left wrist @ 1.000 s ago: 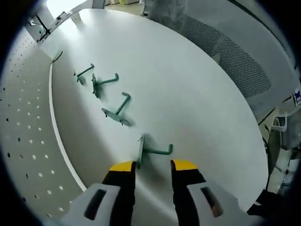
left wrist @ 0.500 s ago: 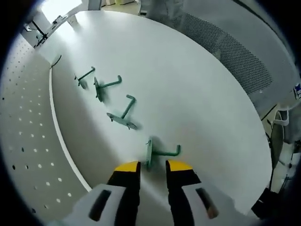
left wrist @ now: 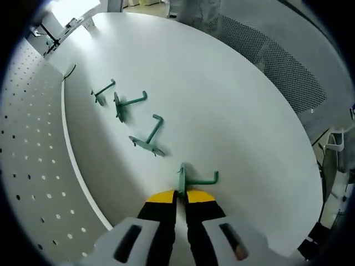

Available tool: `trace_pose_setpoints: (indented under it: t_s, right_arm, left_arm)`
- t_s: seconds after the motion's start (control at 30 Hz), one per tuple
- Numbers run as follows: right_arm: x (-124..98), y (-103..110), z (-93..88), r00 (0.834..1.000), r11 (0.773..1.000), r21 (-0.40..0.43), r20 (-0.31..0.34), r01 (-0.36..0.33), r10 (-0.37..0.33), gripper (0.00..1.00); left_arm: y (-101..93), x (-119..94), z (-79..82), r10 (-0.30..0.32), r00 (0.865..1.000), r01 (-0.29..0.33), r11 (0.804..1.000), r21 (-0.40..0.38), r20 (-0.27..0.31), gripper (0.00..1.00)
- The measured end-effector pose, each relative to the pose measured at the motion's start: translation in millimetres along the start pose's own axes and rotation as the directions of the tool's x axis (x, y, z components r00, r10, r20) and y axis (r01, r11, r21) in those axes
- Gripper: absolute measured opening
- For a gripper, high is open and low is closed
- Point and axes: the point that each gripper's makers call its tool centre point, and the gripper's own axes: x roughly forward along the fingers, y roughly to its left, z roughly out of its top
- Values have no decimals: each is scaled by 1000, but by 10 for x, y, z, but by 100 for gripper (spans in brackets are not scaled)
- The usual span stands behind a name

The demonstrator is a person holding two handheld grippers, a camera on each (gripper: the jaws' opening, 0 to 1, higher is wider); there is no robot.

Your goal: Insert the hook assembly into the mounting plate slot until the hook locks in place.

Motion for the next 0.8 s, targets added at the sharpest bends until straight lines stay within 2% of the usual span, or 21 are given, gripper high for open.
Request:
trace_pose_setpoints:
  t_s: [0.17, 0.3, 0.47, 0.6, 0.8]
  right_arm:
    - [-5, -4, 8, 1000, 1000, -1, 1, 1, -1, 59]
    - [-16, -23, 4, 1000, 1000, 1, 2, 4, -4, 58]
    - [-25, -35, -4, 1000, 1000, 6, 2, 8, -9, 58]
    - [-31, -36, -8, 1000, 1000, 11, 3, 11, -11, 58]
    - [-28, -38, -13, 1000, 1000, 16, 3, 11, -11, 58]
  left_arm:
    - [6, 0, 12, 15, 1000, -15, 1000, 12, -3, 8]
    - [70, -6, 18, 42, 999, -42, 999, 15, -19, 14]
    - [21, 6, 41, 23, 1000, -23, 1000, 14, -6, 6]
    - [20, 9, 54, 35, 999, -35, 999, 34, 0, 5]
    - [28, 16, 46, 49, 999, -49, 999, -12, 15, 4]
